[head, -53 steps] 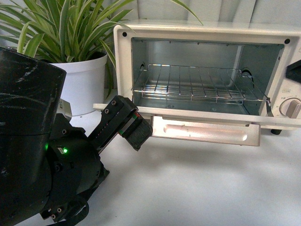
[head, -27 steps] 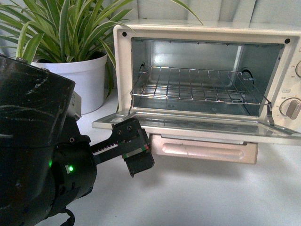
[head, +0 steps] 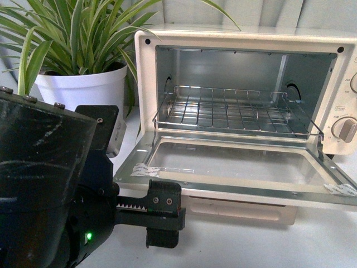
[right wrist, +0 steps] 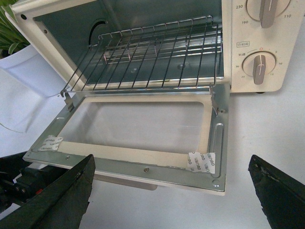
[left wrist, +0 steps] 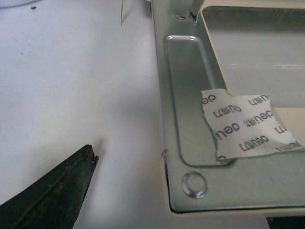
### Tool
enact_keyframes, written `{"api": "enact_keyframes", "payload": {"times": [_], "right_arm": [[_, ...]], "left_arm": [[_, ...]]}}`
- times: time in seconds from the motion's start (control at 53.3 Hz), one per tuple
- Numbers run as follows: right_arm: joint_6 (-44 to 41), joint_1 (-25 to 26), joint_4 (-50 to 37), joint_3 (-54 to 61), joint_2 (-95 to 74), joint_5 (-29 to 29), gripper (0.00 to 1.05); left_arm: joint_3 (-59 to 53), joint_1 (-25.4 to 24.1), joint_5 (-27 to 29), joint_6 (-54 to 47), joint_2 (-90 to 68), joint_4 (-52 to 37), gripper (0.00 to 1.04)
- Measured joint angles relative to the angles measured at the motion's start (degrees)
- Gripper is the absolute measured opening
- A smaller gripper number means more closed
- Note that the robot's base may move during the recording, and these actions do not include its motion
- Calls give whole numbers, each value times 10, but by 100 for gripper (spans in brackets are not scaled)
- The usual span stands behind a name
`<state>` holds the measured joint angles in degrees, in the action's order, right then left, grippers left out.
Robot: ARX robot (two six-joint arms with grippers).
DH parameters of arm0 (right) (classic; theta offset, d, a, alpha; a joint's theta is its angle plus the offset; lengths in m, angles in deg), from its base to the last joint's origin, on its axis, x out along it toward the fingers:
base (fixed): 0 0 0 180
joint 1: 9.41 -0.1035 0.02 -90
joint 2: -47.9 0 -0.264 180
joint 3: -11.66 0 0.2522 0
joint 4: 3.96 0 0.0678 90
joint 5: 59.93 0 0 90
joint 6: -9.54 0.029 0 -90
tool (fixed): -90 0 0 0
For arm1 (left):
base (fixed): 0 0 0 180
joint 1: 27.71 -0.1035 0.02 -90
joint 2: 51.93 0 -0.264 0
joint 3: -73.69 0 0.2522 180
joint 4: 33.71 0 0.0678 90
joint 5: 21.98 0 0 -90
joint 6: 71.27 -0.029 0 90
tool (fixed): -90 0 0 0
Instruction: Open oven
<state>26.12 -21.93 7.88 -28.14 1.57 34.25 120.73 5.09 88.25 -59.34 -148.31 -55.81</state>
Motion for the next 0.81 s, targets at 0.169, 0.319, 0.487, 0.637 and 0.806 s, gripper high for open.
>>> {"api": "enact_keyframes", "payload": {"times": [0.169, 0.319, 0.487, 0.637, 0.806], "right_arm": [[0, 7, 0, 5, 1, 3, 95], [0, 14, 0, 11, 4, 10, 95], [-3, 21, 3, 16, 8, 19, 95], [-10, 25, 15, 19, 23, 31, 95], [-16, 26, 31, 23, 54, 39, 95]], "left_arm": [[-7, 11, 25, -88, -13, -31, 98], [-16, 24, 46, -151, -22, -73, 98], [-28, 34, 49, -186, -20, -73, 98], [-62, 39, 36, -199, 51, -38, 98], [-101, 59, 36, -219, 165, 7, 98]]}}
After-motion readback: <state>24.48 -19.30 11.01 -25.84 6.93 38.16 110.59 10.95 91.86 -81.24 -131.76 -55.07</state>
